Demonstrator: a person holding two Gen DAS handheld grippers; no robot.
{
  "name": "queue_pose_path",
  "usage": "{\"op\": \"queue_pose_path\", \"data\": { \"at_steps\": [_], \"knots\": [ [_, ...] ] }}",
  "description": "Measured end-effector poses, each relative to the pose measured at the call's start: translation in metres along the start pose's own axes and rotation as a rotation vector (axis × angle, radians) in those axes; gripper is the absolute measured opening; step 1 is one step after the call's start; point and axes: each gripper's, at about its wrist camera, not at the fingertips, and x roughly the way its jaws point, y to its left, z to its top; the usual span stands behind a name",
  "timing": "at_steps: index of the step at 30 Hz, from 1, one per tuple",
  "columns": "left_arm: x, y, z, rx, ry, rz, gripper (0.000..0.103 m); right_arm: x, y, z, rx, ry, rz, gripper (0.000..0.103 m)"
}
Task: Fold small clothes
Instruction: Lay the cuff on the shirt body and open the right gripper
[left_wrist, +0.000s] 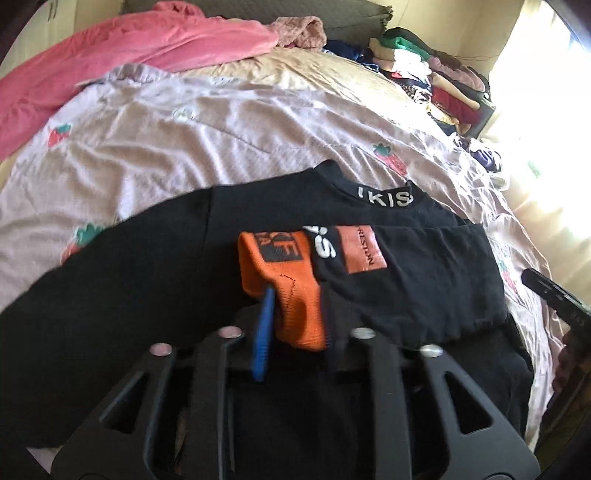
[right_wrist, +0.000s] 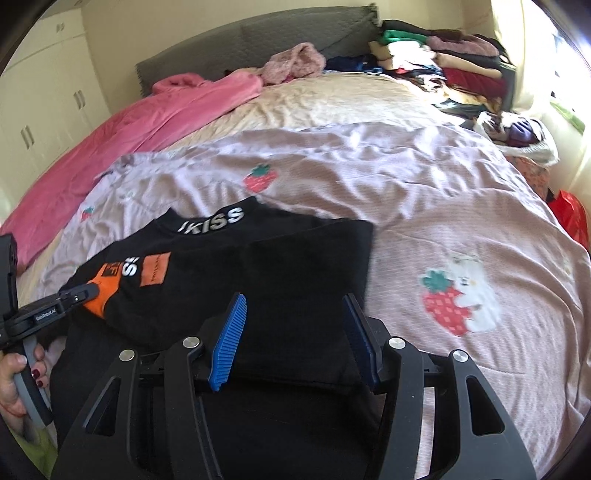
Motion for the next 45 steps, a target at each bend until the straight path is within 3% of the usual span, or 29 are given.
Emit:
{"op": "queue_pose_path", "data": {
  "at_steps": [7, 10, 13, 16, 20, 26, 29, 37, 38, 39, 40, 42, 45],
  "knots": [
    [-0.03, -0.007, 0.002, 0.042, -0.068, 0.029, 0.024, 0.02, 0.022, 0.001, -0.058, 0.034, 0.014, 0.055],
    [-0.022, -0.02, 0.004, 0.066, -0.032, -0.008, 0.026, 0.031, 0.027, 0.0, -0.071, 0.061, 0.011, 0.055],
    [0.002, -0.029, 0.002, 0.1, 0.034, 0.002, 0.027, 0.043, 0.031, -0.001, -0.079, 0.088, 0.01, 0.055],
    [0.021, -0.02, -0.004, 0.068, 0.109, 0.022, 0.028, 0.054, 0.03, -0.006, -0.076, 0.119, -0.012, 0.055],
    [0.03, -0.005, -0.015, 0.053, 0.115, -0.018, 0.03, 0.069, 0.016, -0.018, -0.045, 0.165, -0.044, 0.056],
    [0.029, -0.005, -0.015, 0.064, 0.111, -0.034, 0.03, 0.067, 0.015, -0.021, -0.023, 0.15, -0.04, 0.056],
    [0.024, -0.007, -0.015, 0.072, 0.104, -0.035, 0.032, 0.059, 0.017, -0.02, -0.013, 0.133, -0.028, 0.064],
    [0.008, -0.003, -0.015, 0.07, 0.089, -0.049, 0.037, 0.032, 0.026, -0.019, -0.01, 0.081, -0.025, 0.065],
    [0.005, -0.002, -0.015, 0.064, 0.085, -0.052, 0.04, 0.028, 0.028, -0.019, -0.009, 0.073, -0.024, 0.07],
    [0.002, 0.0, -0.016, 0.059, 0.081, -0.058, 0.041, 0.026, 0.029, -0.019, -0.008, 0.068, -0.025, 0.086],
    [-0.001, 0.001, -0.016, 0.055, 0.076, -0.061, 0.041, 0.022, 0.029, -0.019, -0.003, 0.055, -0.03, 0.091],
    [-0.006, 0.002, -0.016, 0.053, 0.068, -0.064, 0.043, 0.014, 0.032, -0.018, 0.005, 0.026, -0.03, 0.093],
    [-0.016, 0.008, -0.016, 0.044, 0.055, -0.072, 0.053, 0.008, 0.037, -0.018, 0.001, 0.014, -0.036, 0.093]
  ]
}}
